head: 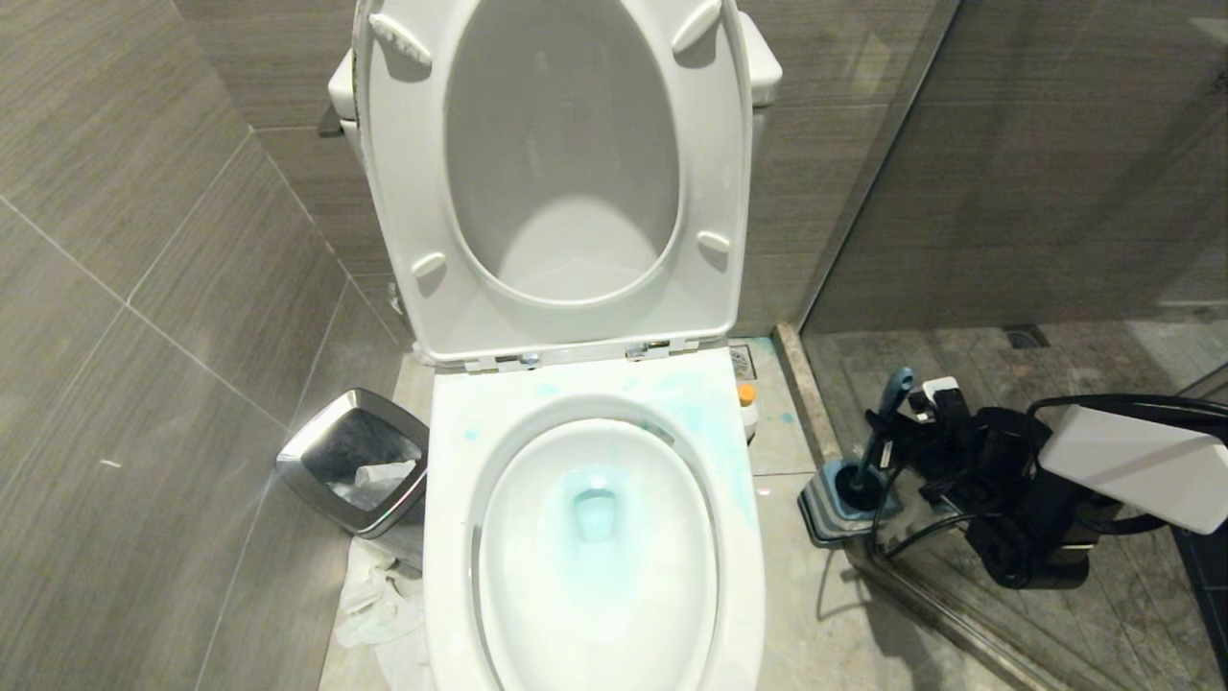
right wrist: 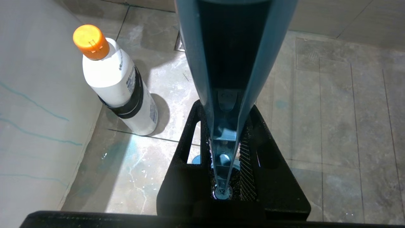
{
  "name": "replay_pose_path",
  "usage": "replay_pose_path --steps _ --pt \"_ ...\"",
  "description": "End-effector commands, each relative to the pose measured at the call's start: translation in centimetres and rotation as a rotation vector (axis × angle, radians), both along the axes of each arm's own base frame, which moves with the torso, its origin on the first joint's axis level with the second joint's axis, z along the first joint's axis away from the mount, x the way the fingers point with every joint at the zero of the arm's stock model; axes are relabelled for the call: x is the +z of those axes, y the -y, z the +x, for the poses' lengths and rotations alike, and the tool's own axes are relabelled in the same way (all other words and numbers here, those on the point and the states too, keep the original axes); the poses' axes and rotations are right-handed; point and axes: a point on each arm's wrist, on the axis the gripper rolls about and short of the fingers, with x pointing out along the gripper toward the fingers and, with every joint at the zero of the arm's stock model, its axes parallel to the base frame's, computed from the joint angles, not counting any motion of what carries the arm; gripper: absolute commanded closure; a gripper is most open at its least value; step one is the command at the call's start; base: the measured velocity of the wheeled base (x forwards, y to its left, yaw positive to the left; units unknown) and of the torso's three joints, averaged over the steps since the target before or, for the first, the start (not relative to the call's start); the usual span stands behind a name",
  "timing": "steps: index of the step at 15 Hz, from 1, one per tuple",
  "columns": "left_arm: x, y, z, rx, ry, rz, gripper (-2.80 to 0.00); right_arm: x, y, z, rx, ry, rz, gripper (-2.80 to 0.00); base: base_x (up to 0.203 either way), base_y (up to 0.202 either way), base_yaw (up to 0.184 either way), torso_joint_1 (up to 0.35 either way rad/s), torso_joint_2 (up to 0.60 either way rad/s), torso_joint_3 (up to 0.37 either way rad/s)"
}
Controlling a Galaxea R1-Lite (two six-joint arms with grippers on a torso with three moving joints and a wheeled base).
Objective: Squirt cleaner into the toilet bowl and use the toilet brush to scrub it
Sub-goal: Put the toilet brush back
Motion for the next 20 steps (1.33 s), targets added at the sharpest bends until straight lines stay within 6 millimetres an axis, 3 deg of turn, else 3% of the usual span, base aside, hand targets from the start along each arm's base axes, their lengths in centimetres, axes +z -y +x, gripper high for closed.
replay_pose_path --steps 1,12,13,20 --pt "0.0 0.0 0.0 0.0 0.0 0.0 0.0 0.2 0.1 0.0 0.001 0.013 -0.001 0.0 0.0 0.0 0.0 0.0 0.0 0.0" --pt "0.0 0.0 0.0 0.0 0.0 0.0 0.0 -0.1 0.0 -0.3 0.001 -0.005 -0.001 0.0 0.0 0.0 0.0 0.0 0.0 0.0" --pt "0.0 0.0 0.0 0.0 0.0 0.0 0.0 -0.4 0.0 -0.7 0.002 -0.024 -0.002 -2.8 0.0 0.0 0.0 0.0 0.0 0.0" --pt "0.0 0.0 0.0 0.001 0.0 0.0 0.0 0.8 -0.1 -1.9 0.006 -0.02 -0.001 -2.8 0.0 0.0 0.0 0.0 0.0 0.0"
